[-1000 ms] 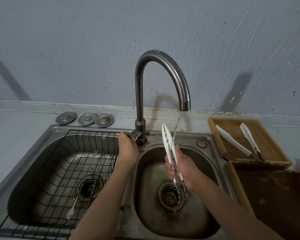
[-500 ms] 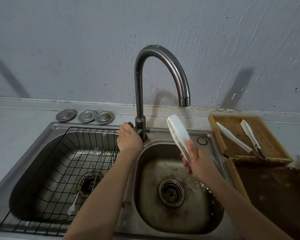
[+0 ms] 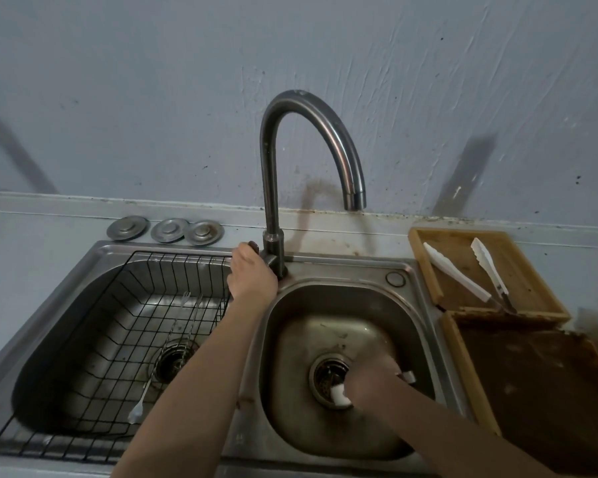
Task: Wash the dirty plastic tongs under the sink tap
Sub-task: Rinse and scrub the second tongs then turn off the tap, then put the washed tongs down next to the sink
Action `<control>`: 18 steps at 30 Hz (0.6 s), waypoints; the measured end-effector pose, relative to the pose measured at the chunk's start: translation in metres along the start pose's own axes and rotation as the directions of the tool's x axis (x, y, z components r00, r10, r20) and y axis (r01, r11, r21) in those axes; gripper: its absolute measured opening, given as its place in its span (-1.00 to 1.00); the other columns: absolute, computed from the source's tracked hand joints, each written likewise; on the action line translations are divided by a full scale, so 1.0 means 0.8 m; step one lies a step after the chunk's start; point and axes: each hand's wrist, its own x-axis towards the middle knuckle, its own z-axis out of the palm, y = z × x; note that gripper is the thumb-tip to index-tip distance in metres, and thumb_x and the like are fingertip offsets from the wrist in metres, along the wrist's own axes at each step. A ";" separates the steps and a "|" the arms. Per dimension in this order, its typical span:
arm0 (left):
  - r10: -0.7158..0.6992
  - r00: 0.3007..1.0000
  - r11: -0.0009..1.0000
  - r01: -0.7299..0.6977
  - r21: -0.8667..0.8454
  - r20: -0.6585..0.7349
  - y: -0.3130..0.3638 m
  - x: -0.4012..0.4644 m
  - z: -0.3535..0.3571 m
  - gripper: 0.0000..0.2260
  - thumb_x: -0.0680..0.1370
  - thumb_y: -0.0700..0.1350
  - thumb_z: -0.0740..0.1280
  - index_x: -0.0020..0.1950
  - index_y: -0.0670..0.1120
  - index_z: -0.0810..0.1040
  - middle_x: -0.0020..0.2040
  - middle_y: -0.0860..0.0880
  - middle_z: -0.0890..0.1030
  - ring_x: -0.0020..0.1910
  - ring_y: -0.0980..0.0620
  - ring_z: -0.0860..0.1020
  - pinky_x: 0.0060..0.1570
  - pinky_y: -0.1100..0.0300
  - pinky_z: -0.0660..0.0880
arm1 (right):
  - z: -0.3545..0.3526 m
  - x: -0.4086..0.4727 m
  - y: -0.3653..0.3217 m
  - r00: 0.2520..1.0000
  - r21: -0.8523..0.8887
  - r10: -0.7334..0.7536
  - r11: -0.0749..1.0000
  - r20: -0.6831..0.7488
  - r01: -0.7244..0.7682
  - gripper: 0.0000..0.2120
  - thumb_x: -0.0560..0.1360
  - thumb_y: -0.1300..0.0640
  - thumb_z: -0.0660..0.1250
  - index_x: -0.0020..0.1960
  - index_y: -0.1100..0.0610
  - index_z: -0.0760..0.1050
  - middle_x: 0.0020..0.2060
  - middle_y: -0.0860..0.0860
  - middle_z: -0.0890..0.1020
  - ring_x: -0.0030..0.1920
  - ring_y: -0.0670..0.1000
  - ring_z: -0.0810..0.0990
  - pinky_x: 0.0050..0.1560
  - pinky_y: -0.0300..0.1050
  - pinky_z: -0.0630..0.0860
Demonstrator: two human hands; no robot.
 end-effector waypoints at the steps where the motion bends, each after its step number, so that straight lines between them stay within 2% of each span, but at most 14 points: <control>1: -0.005 1.000 1.000 0.005 -0.006 0.001 0.000 -0.001 -0.001 -0.59 0.52 -0.21 0.25 0.31 -0.22 0.19 0.25 -0.19 0.36 0.15 -0.15 0.44 0.14 -0.14 0.45 | -0.001 -0.004 -0.001 0.999 -0.012 0.042 0.999 0.012 -0.042 -0.62 0.56 -0.03 0.12 0.21 0.20 0.46 0.17 0.12 0.55 0.17 0.13 0.51 0.11 -0.03 0.47; 2: -0.005 1.000 1.000 0.005 -0.008 0.003 0.001 -0.001 -0.002 -0.59 0.52 -0.21 0.26 0.30 -0.21 0.19 0.24 -0.19 0.37 0.15 -0.15 0.45 0.14 -0.14 0.45 | -0.002 -0.001 -0.001 0.998 -0.035 0.051 0.998 0.020 -0.051 -0.60 0.55 -0.06 0.13 0.20 0.20 0.47 0.16 0.10 0.55 0.16 0.13 0.52 0.12 -0.01 0.48; 4: -0.005 1.000 1.000 0.005 -0.007 0.005 0.002 -0.001 -0.002 -0.60 0.52 -0.21 0.25 0.30 -0.21 0.19 0.24 -0.19 0.37 0.15 -0.15 0.45 0.14 -0.14 0.45 | -0.006 0.008 0.006 0.999 0.081 0.039 0.996 -0.013 -0.038 -0.64 0.51 -0.05 0.18 0.12 0.19 0.49 0.08 0.11 0.57 0.10 0.12 0.54 -0.04 -0.10 0.44; 5: -0.008 1.000 1.000 0.008 -0.008 0.004 0.003 -0.001 -0.003 -0.60 0.52 -0.21 0.25 0.30 -0.22 0.19 0.24 -0.19 0.36 0.15 -0.15 0.44 0.15 -0.13 0.44 | -0.008 0.008 0.010 1.000 0.069 0.009 0.998 -0.009 -0.008 -0.67 0.50 -0.01 0.19 0.12 0.19 0.50 0.07 0.11 0.58 0.10 0.12 0.54 -0.08 -0.12 0.41; 8: -0.003 1.000 1.000 0.003 -0.012 -0.006 0.004 -0.002 -0.003 -0.60 0.52 -0.22 0.25 0.30 -0.23 0.20 0.25 -0.19 0.36 0.16 -0.15 0.43 0.14 -0.11 0.44 | -0.009 -0.003 0.018 0.986 -0.042 0.002 0.999 0.169 0.005 -0.68 0.54 -0.02 0.12 0.10 0.18 0.48 0.00 0.10 0.56 0.10 0.11 0.50 0.15 -0.06 0.41; 11: -0.023 0.999 1.000 0.023 -0.017 -0.022 0.004 -0.002 -0.003 -0.62 0.51 -0.23 0.26 0.28 -0.22 0.23 0.22 -0.19 0.39 0.13 -0.16 0.46 0.12 -0.15 0.46 | -0.014 -0.006 0.028 0.987 -0.011 -0.049 0.999 0.154 0.052 -0.63 0.58 -0.01 0.07 0.19 0.18 0.48 0.15 0.09 0.56 0.18 0.09 0.50 0.11 -0.06 0.37; 14: -0.040 0.999 0.998 0.039 -0.045 -0.026 0.000 -0.003 0.002 -0.62 0.50 -0.24 0.28 0.27 -0.20 0.23 0.20 -0.20 0.40 0.09 -0.17 0.48 0.08 -0.16 0.50 | -0.011 -0.009 0.035 0.991 0.070 -0.034 0.997 0.132 0.025 -0.62 0.57 -0.03 0.10 0.18 0.20 0.48 0.16 0.12 0.57 0.17 0.11 0.52 0.10 -0.05 0.40; 16: -0.061 0.998 0.997 0.060 -0.051 -0.018 -0.001 -0.005 0.007 -0.49 0.47 -0.24 0.33 0.33 -0.19 0.17 0.26 -0.23 0.36 0.16 -0.21 0.45 0.15 -0.17 0.47 | -0.012 -0.013 0.045 0.993 0.182 -0.043 0.983 0.110 0.022 -0.57 0.56 -0.08 0.12 0.20 0.23 0.47 0.16 0.15 0.56 0.17 0.13 0.52 0.14 -0.03 0.42; 18: -0.097 0.992 0.994 0.092 -0.061 -0.076 0.000 -0.022 0.019 -0.32 0.44 -0.23 0.38 0.43 -0.28 0.06 0.39 -0.30 0.23 0.34 -0.27 0.30 0.35 -0.19 0.29 | -0.016 -0.015 0.057 0.990 0.268 -0.035 0.963 0.134 -0.003 -0.52 0.54 -0.14 0.13 0.23 0.20 0.46 0.16 0.13 0.57 0.15 0.10 0.53 0.13 -0.05 0.44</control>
